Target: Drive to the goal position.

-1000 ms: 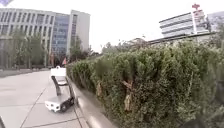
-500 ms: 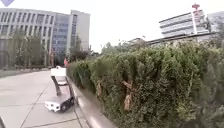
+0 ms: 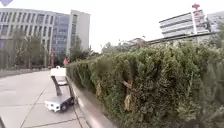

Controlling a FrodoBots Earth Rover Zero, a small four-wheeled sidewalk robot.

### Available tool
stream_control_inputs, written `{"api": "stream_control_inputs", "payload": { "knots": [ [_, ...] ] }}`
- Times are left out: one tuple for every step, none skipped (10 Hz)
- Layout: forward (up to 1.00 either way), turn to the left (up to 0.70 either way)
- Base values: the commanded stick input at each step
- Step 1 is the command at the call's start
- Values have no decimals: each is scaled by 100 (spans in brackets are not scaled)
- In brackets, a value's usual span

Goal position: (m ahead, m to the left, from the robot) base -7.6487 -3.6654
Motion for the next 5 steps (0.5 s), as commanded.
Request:
{"api": "stream_control_inputs", "payload": {
  "knots": [
    [5, 0],
    [5, 0],
    [5, 0],
    [5, 0],
    [5, 0]
  ]
}}
